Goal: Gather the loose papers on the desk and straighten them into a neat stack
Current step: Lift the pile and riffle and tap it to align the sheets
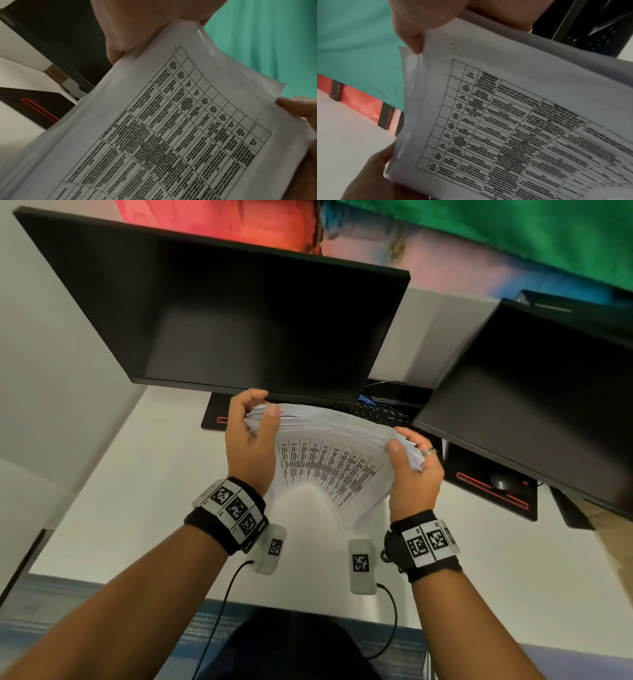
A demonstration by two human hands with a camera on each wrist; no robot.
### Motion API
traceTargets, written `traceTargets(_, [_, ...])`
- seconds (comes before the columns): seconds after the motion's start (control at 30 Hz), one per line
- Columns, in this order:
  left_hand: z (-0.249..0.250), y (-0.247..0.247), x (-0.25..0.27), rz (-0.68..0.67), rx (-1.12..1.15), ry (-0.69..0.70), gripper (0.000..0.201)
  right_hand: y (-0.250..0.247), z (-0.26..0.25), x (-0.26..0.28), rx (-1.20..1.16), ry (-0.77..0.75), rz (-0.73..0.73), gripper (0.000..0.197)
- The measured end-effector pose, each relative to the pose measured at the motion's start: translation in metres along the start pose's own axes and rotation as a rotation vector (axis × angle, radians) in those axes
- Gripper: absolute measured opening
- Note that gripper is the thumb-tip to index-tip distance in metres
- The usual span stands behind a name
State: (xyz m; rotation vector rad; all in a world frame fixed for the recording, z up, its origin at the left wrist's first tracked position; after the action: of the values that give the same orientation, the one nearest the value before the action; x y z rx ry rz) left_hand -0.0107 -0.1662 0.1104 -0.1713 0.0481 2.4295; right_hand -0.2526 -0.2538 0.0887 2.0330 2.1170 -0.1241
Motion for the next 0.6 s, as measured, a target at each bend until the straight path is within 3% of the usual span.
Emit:
traceTargets(0.1, [0.005, 0.001, 0.001, 0.005, -0.005, 0.024, 0.024, 0.0, -0.014, 0.001, 0.04, -0.115, 0.023, 0.026])
traceTargets(0.2, [0.005, 0.003, -0.001, -0.058, 0.008, -0.005, 0.039, 0.002, -0.029, -0.002, 0.156, -0.253, -0.022, 0.01])
traceTargets(0.4, [-0.012, 0.008, -0.003, -0.259, -0.016, -0.132, 0.094, -0.01, -0.028, -0.003, 0.046, -0.21, 0.118, 0.024])
traceTargets(0.5, [-0.015, 0.008, -0.006, -0.262, -0.059, -0.127, 0.093, -0.001, -0.03, -0.006, 0.073, -0.217, 0.097, 0.007])
traceTargets(0.6, [-0.02, 0.007, -0.011, -0.286, -0.065, -0.147, 0.086, -0.006, -0.025, -0.008, 0.124, -0.202, 0.175, 0.012])
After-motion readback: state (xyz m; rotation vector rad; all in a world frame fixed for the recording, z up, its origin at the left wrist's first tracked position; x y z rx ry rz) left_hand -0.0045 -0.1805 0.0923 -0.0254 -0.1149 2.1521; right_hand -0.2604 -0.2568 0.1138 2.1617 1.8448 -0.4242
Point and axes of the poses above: each hand's wrist, its own x-axis away from the middle knuckle, its own y-axis out of the palm, z = x × y, the point moved 7 cm from there along -x, towards the middle knuckle, and after that the axes turned 9 degrees about -y, right-handed, at the moved point
